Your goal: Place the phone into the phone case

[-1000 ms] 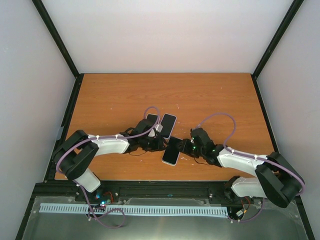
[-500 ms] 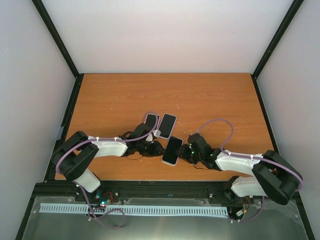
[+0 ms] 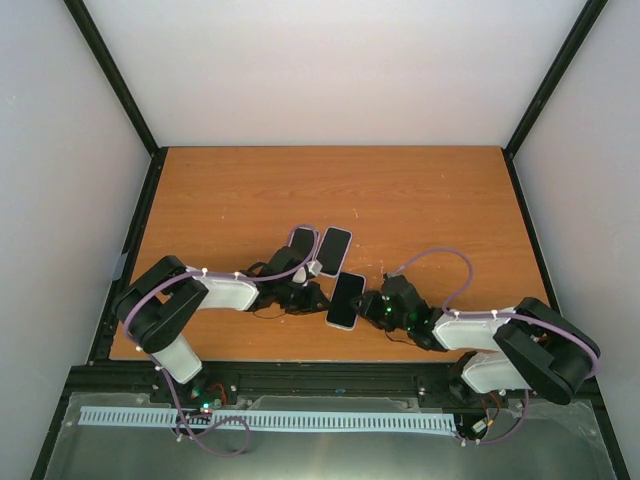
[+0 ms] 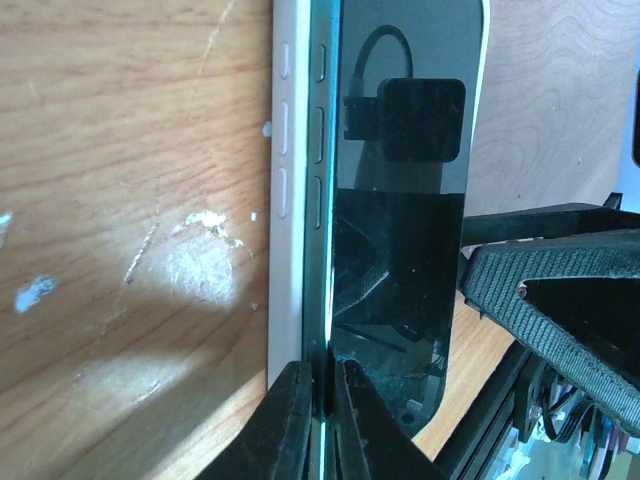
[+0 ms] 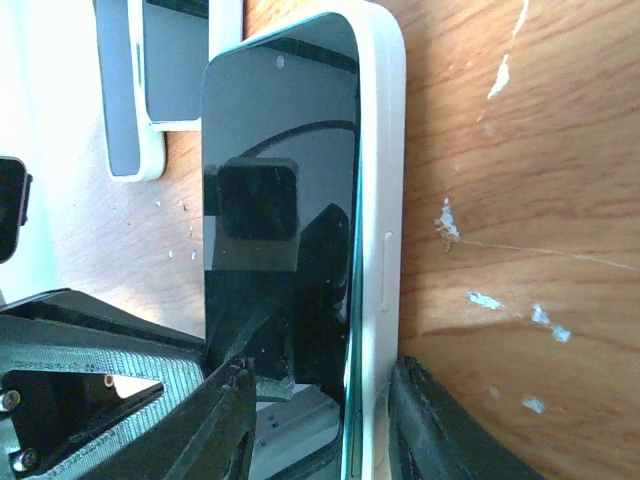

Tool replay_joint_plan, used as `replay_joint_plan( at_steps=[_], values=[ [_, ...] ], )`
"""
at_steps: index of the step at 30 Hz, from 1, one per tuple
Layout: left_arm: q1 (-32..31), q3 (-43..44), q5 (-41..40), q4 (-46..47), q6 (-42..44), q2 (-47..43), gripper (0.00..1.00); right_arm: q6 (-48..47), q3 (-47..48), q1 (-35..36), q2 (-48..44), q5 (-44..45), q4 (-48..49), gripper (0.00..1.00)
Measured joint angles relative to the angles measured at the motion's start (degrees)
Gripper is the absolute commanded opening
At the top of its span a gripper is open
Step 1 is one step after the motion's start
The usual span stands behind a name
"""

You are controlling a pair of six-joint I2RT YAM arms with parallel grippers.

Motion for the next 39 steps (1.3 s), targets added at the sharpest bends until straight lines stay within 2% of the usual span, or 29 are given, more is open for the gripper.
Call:
replay_joint_plan(
  at_steps=[10,18,29,36,39],
  values=[
    [-0.1,0.0,-1.4,0.1,-0.1,-0.1,0.18,4.4,-4.9,0.0,0.9,-1.1,12.3,0.42],
    [-0.1,0.0,-2.5,-0.2,-0.2,-0.2,0.24,6.6,-6.2,-0.1,1.5,-2.8,17.2,0.45],
    [-0.1,0.0,-4.1,-1.5,-0.2,-1.3,0.25,7.3,-7.1,-0.1,1.9,-4.6,23.1,0.47],
    [0.0,0.0,-5.7,-2.8,-0.3,-2.2,0.28,8.6,-7.3,-0.3,7.0,-5.6,30.1,0.48],
    [0.0,0.0,-6.4,-3.1,-0.4,-2.6,0.30,9.6,-7.9,-0.4,10.6,-6.3,35.9,0.46]
  ],
)
